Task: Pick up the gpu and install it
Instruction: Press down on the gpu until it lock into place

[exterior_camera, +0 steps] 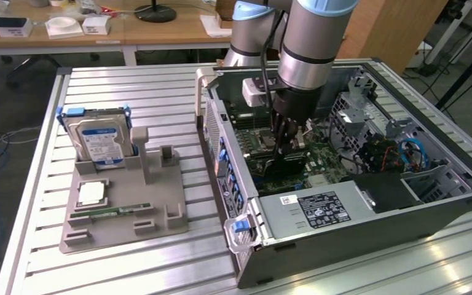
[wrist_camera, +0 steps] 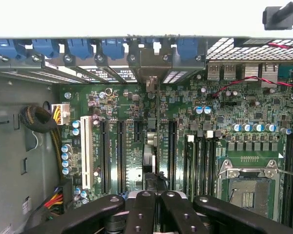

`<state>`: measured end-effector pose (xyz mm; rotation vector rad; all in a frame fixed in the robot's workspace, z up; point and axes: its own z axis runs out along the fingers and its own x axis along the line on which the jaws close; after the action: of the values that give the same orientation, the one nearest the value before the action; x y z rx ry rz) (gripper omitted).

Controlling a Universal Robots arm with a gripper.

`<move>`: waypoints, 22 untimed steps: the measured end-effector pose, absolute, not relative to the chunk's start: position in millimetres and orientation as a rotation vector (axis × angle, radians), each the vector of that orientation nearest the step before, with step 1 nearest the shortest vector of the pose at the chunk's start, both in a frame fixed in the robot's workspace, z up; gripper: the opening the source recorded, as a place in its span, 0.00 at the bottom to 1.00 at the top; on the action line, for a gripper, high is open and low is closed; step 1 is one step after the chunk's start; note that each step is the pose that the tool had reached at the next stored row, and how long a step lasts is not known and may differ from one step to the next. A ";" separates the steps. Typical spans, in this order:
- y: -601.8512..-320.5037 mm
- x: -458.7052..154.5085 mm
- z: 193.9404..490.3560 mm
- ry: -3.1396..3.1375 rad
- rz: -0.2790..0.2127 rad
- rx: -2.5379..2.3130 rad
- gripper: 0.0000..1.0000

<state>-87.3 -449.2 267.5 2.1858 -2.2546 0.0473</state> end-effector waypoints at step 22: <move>-449.2 -103.7 282.1 -2.265 0.047 2.173 0.11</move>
<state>-103.7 -449.2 282.1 2.1726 -2.2655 0.0467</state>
